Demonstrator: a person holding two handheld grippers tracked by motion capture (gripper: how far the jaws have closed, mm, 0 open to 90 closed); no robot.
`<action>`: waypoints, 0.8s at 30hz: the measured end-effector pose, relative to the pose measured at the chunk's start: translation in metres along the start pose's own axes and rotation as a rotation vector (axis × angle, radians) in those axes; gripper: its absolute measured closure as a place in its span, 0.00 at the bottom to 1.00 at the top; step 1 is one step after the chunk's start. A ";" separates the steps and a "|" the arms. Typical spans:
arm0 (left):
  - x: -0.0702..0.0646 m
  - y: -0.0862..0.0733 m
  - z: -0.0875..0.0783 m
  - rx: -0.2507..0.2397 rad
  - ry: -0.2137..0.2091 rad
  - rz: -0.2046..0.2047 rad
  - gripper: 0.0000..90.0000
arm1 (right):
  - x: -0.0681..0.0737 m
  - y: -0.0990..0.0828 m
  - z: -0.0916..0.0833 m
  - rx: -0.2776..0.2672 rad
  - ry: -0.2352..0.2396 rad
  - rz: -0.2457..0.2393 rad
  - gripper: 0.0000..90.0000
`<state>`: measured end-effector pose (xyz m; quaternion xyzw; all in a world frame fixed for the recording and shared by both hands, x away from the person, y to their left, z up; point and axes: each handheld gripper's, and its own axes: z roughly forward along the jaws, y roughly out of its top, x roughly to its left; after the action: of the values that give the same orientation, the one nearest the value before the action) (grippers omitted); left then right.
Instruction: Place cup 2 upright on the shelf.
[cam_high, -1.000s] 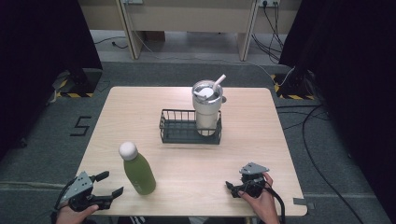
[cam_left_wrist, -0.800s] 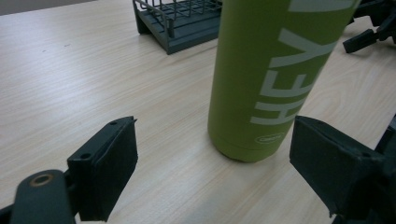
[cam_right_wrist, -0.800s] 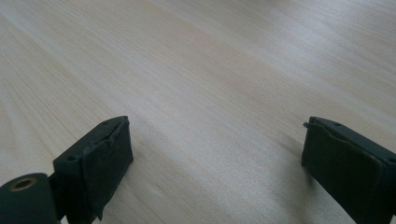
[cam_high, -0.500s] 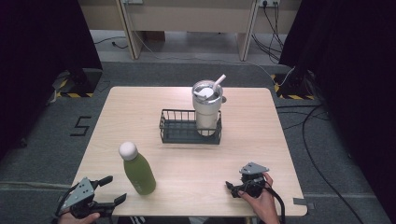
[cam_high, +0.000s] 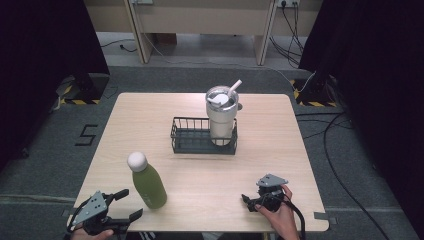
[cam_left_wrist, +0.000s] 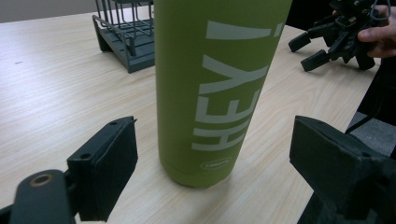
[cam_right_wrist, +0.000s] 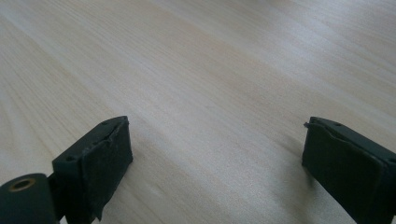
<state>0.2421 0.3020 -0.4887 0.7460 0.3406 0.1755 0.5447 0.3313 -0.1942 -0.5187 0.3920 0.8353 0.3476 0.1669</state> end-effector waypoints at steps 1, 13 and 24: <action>-0.001 0.000 0.002 0.002 -0.001 0.002 0.17 | 0.000 0.000 0.000 0.000 0.000 0.001 0.10; -0.002 -0.001 0.021 -0.020 0.005 -0.005 0.17 | 0.000 0.000 0.000 0.002 0.000 0.002 0.09; -0.005 0.005 0.033 -0.012 0.019 0.038 0.17 | 0.000 0.000 0.000 0.002 0.000 0.000 0.09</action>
<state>0.2609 0.2744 -0.4949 0.7473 0.3306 0.1950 0.5424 0.3316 -0.1941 -0.5188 0.3922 0.8356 0.3469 0.1664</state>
